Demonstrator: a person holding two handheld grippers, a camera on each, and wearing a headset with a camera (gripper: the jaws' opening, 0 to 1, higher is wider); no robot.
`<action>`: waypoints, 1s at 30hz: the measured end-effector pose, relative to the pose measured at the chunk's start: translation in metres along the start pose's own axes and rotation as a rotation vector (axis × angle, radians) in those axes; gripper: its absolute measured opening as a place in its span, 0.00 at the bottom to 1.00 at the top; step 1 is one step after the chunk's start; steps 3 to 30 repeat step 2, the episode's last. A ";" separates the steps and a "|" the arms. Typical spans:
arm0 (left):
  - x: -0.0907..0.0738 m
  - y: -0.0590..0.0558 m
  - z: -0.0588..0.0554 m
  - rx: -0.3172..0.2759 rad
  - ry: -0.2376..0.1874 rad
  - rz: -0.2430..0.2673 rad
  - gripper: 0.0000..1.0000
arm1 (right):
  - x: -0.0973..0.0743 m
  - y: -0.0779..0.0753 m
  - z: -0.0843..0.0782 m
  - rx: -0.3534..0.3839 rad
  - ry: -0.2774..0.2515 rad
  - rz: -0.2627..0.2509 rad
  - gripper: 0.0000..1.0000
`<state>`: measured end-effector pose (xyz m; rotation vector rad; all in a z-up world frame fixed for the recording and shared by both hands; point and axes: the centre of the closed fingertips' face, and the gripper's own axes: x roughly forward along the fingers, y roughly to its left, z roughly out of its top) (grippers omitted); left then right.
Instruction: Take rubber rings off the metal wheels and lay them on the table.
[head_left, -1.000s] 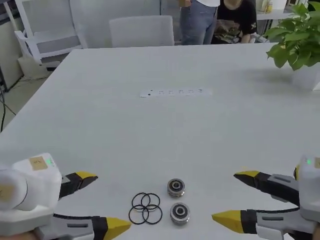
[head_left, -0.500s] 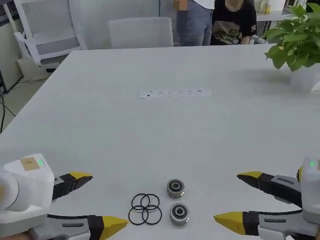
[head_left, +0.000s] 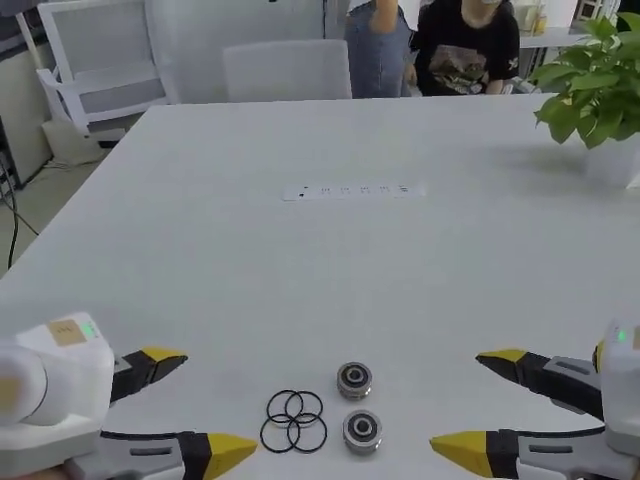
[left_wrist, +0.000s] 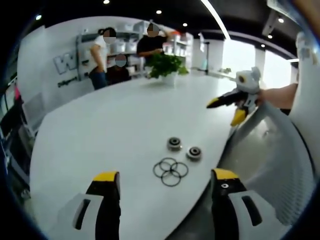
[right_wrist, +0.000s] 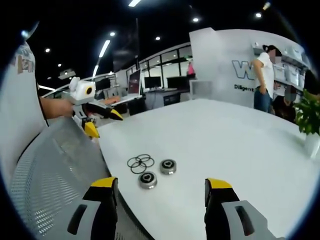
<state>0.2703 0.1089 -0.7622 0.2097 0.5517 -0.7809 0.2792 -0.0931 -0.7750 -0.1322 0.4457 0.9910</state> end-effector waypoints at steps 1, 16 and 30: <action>0.001 0.000 -0.001 0.001 0.003 0.000 0.75 | 0.000 0.000 0.000 0.001 0.001 0.000 0.69; 0.001 0.000 -0.001 0.001 0.006 0.000 0.75 | 0.000 0.000 0.000 0.001 0.002 0.000 0.69; 0.001 0.000 -0.001 0.001 0.006 0.000 0.75 | 0.000 0.000 0.000 0.001 0.002 0.000 0.69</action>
